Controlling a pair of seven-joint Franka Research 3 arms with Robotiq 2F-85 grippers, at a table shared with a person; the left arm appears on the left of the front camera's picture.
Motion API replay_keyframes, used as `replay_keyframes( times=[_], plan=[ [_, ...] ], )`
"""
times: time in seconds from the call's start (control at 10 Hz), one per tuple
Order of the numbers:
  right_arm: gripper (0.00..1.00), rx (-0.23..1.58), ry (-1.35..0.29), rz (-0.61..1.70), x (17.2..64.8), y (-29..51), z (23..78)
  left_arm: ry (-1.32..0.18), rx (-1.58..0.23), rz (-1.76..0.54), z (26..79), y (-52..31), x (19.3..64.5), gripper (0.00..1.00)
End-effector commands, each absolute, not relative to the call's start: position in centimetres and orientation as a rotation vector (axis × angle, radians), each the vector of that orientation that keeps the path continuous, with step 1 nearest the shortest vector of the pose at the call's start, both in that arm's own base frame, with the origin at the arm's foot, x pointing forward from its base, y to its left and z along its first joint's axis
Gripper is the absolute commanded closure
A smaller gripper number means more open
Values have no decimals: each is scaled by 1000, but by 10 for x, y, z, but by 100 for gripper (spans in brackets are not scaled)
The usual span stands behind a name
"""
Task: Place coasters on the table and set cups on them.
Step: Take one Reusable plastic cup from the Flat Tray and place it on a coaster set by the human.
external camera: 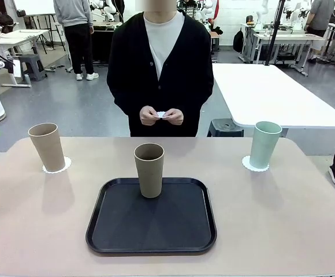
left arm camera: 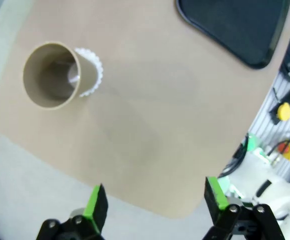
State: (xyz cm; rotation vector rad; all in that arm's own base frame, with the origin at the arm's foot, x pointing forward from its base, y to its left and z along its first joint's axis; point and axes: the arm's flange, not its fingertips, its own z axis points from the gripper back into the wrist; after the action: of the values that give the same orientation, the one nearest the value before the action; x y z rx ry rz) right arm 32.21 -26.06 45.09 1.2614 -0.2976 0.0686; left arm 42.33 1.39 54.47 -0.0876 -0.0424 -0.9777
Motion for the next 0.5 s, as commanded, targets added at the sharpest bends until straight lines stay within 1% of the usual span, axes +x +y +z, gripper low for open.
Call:
replay_keyframes(
  times=[0.0, 0.1, 0.2, 0.4],
  plan=[
    [0, 1265, -303, 48, 324, -261, 454, -98, -347, -810, 559, 27, 418, 0],
    [0, 1265, -303, 48, 324, -261, 454, -106, -528, -699, 548, 43, 402, 0],
    [0, 1265, -303, 48, 324, -261, 454, -94, -680, -636, 543, 64, 397, 0],
    [0, 1265, -303, 48, 324, -261, 454, -185, -773, -485, 534, 104, 380, 0]
  ],
)
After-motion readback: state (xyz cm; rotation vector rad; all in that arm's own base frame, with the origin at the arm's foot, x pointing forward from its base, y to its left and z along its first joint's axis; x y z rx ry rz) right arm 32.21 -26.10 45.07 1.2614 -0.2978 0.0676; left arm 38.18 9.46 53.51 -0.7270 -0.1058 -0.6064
